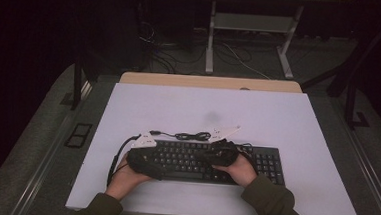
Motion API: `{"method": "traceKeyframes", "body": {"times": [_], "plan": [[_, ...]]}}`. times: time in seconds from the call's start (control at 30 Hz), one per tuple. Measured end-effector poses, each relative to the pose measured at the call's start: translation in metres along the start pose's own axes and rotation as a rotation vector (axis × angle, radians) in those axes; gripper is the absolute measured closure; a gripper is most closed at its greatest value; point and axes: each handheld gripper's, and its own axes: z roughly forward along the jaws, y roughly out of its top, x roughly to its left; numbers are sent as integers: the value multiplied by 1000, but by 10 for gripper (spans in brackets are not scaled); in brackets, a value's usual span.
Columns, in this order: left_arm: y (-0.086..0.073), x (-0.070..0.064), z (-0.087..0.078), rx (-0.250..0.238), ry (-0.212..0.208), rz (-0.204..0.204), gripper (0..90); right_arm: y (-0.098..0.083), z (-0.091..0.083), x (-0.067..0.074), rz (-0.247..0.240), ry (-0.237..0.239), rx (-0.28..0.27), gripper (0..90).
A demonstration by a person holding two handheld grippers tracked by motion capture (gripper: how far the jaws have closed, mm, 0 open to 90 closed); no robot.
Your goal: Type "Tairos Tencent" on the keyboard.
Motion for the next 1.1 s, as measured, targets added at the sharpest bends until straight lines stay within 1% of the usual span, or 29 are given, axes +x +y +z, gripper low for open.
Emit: {"method": "traceKeyframes", "body": {"times": [0.07, 0.33, 0.63, 0.8, 0.9, 1.0, 1.1], "plan": [[0, 0, 0, 4, -1, 3, 0, 0, 1, 0, -4, -9, 17, 893], [0, 0, 0, 1, -2, 2, 0, 1, 0, 0, 2, -9, 21, 893], [0, 0, -1, 1, -1, 4, 0, 3, -5, -1, 8, -4, 3, 886], [0, 0, -1, 1, -1, 4, 0, 3, -9, -3, 34, 14, -22, 784], [1, 0, -1, -1, 0, 8, 0, 2, -12, -6, 47, 18, -38, 691], [1, 0, -1, -6, 2, 9, 7, 1, -14, -8, 54, 20, -56, 605], [1, 1, -2, -10, 5, 10, 27, 1, -17, -9, 56, 21, -74, 501]]}}
